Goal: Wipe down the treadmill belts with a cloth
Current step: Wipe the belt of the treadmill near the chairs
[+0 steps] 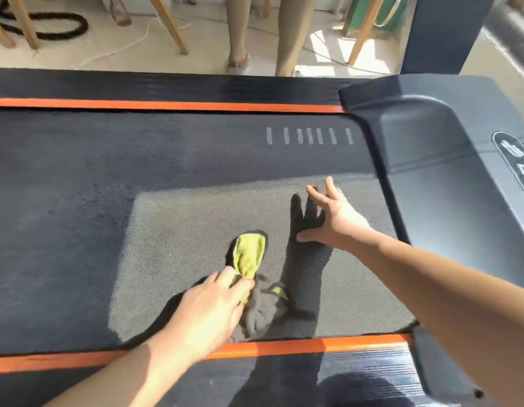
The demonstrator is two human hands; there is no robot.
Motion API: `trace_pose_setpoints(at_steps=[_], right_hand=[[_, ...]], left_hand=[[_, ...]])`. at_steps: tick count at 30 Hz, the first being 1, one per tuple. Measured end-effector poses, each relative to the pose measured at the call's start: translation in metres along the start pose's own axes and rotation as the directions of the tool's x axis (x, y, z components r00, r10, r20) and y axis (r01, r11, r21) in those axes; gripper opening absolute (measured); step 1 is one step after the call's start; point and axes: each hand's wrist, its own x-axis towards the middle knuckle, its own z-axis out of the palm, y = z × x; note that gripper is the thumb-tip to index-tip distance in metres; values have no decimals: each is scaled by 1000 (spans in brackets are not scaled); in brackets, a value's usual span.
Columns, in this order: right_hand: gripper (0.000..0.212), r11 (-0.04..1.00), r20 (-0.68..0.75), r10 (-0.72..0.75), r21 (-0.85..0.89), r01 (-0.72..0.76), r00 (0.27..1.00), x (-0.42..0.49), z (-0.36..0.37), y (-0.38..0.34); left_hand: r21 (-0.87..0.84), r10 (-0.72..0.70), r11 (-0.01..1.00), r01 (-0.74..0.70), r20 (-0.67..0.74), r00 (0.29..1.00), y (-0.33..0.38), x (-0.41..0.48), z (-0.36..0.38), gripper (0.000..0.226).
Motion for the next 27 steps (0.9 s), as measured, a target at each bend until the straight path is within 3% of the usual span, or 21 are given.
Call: trace_pose_setpoints(at_steps=[2, 5, 7, 8, 10, 12, 13, 14, 16, 18, 19, 21, 23, 25, 26, 27], right_hand=[[111, 992, -79, -33, -124, 23, 996, -8, -30, 40], [100, 917, -161, 121, -359, -172, 979, -13, -69, 108], [79, 907, -228, 260, -275, -318, 938, -17, -66, 143], [71, 911, -254, 298, -212, -354, 920, -19, -57, 152], [67, 907, -278, 298, -215, -362, 913, -18, -39, 159], [74, 894, -292, 279, -270, -359, 915, -14, -31, 160], [79, 892, -290, 288, -266, -366, 913, -12, -31, 160], [85, 891, -281, 302, -258, -375, 911, -10, -31, 162], [102, 885, -261, 321, -259, -386, 911, -9, -29, 165], [114, 886, -265, 310, -267, -379, 913, -10, -25, 168], [116, 885, -274, 308, -269, -380, 911, -9, -24, 168], [118, 874, -284, 307, -295, -387, 908, -7, -25, 167], [119, 864, -300, 313, -303, -401, 901, -7, -25, 165], [120, 863, -306, 320, -296, -409, 897, -7, -25, 163], [120, 863, -303, 326, -291, -413, 896, -8, -25, 162], [119, 861, -300, 332, -291, -417, 894, -8, -25, 162]], left_hand=[[43, -52, 998, 51, 35, 998, -13, 23, -6, 43], [38, -362, 931, 364, -36, 931, 4, 68, -3, 43], [8, -443, 896, 443, -24, 896, 46, 91, 2, 47], [-10, -368, 930, 367, -16, 930, 70, 94, 11, 48], [-67, -39, 997, 40, 26, 999, 108, 85, 25, 42], [-101, 184, 979, -175, 85, 979, 112, 88, 28, 40], [-75, 193, 980, -185, 120, 974, 102, 97, 25, 39], [-31, 145, 989, -143, 113, 983, 88, 107, 24, 37], [14, -88, 996, 88, -3, 996, 62, 133, 18, 36], [-37, -323, 946, 321, -103, 941, 52, 153, 14, 36], [-51, -347, 938, 343, -123, 930, 59, 156, 15, 35], [-40, -255, 967, 253, -67, 965, 83, 143, 20, 34], [-102, 64, 993, -64, 1, 998, 103, 110, 29, 34], [-114, 336, 939, -325, 101, 936, 97, 95, 29, 36], [-78, 400, 916, -393, 106, 910, 83, 103, 28, 37], [-23, 372, 928, -371, 101, 923, 69, 115, 23, 36]])
